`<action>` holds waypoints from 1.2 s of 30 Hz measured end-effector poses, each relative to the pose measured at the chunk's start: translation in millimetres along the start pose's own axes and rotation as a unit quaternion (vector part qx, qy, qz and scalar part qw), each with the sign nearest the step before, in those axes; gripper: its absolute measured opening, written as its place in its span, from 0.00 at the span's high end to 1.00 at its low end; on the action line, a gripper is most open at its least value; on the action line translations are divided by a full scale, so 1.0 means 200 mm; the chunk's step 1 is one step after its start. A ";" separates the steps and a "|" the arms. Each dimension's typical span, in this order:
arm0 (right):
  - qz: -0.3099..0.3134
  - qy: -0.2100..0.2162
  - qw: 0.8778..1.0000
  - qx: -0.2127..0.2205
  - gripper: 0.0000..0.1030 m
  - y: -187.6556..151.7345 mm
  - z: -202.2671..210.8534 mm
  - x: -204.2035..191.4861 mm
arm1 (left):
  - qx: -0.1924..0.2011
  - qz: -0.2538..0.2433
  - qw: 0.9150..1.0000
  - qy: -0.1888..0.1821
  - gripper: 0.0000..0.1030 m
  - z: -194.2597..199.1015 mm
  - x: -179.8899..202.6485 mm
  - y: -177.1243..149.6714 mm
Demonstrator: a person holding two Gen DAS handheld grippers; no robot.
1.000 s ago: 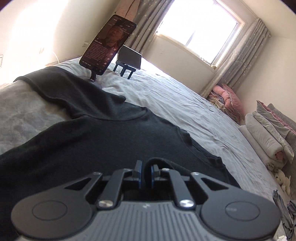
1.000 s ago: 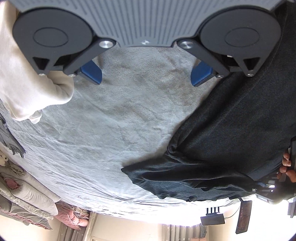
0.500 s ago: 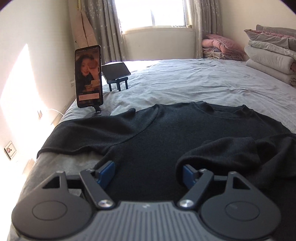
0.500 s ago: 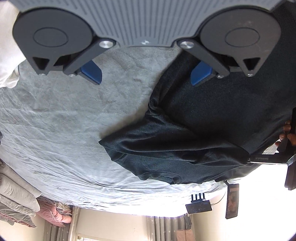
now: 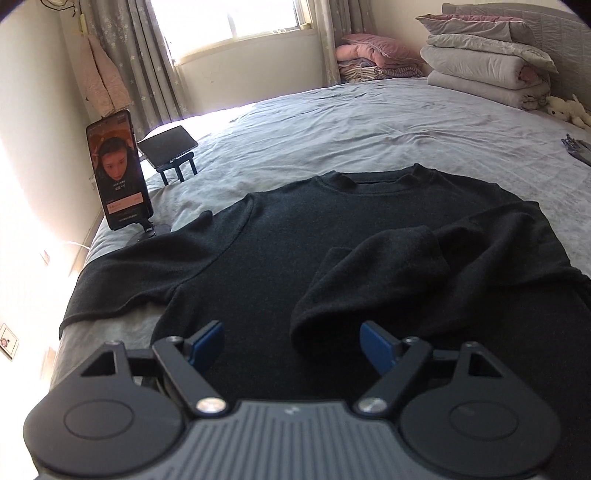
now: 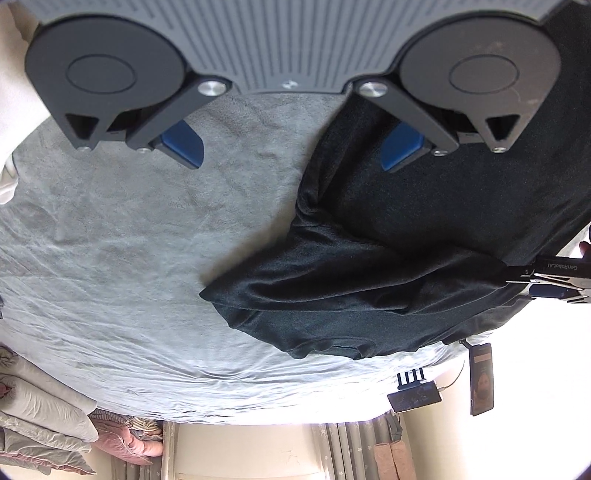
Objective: Fold clothes
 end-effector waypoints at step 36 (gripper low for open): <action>-0.032 0.000 0.999 0.008 0.00 -0.02 -0.05 0.01 | 0.055 0.316 0.947 -0.023 0.65 -0.04 -0.77 -0.26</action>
Point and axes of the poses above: each gripper's, at about its wrist camera, not at the fingertips, and z roughly against the way its jaws point, x to its right, y to its top, the point moved 7 cm from there along -z, roughly the way its jaws point, and after that the axes turned 12 degrees about -x, right-handed, at the moved point
